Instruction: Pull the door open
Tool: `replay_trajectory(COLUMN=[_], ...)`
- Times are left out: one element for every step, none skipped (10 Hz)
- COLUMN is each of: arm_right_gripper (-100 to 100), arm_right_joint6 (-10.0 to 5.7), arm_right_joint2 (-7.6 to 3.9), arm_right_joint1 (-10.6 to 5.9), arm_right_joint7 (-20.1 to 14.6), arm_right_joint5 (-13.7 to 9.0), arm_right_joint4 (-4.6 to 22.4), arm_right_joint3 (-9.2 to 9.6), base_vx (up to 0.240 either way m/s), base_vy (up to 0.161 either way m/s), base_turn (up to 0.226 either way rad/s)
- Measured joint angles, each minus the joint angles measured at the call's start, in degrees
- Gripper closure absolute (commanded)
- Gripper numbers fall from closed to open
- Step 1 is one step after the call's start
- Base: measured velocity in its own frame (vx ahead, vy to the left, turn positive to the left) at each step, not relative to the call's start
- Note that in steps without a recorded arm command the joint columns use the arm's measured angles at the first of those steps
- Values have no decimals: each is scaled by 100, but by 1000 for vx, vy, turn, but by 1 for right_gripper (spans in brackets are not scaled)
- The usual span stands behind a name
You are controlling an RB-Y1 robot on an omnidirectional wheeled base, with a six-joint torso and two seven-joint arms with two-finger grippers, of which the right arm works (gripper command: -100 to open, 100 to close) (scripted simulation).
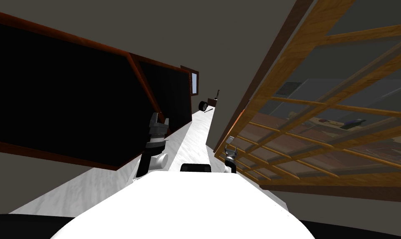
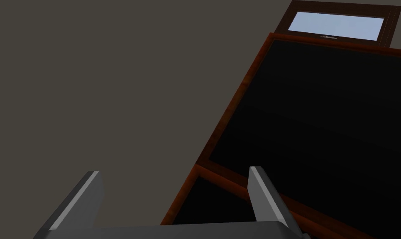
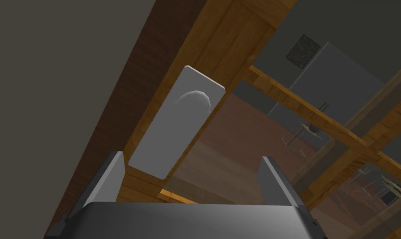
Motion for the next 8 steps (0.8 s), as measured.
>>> replay_trajectory(arm_right_gripper=[-100, -100, -100, -100, -100, -100, -100, -100], arm_right_joint6=[-3, -15, -14, -7, -9, -19, -22, -16], arm_right_joint2=[2, 5, 14, 19, 26, 33, 35, 39], arm_right_joint1=[-11, -41, -62, -61, -81, -108, -117, -125], arm_right_joint7=[-132, -293, -459, -589, -741, -909, -1039, -1189], arm_right_joint5=[-49, -121, -216, -262, -328, -409, -449, -509], arm_right_joint4=[3, 30, 22, 4, 11, 28, 29, 16], arm_right_joint3=[24, 61, 104, 126, 158, 199, 219, 245], base_vx=[-48, -64, -44, -42, -57, -41, -42, -53], base_vy=[-6, -6, -4, -4, -3, -4, -6, -3], base_turn=[24, 38, 16, 25, 32, 11, 20, 31])
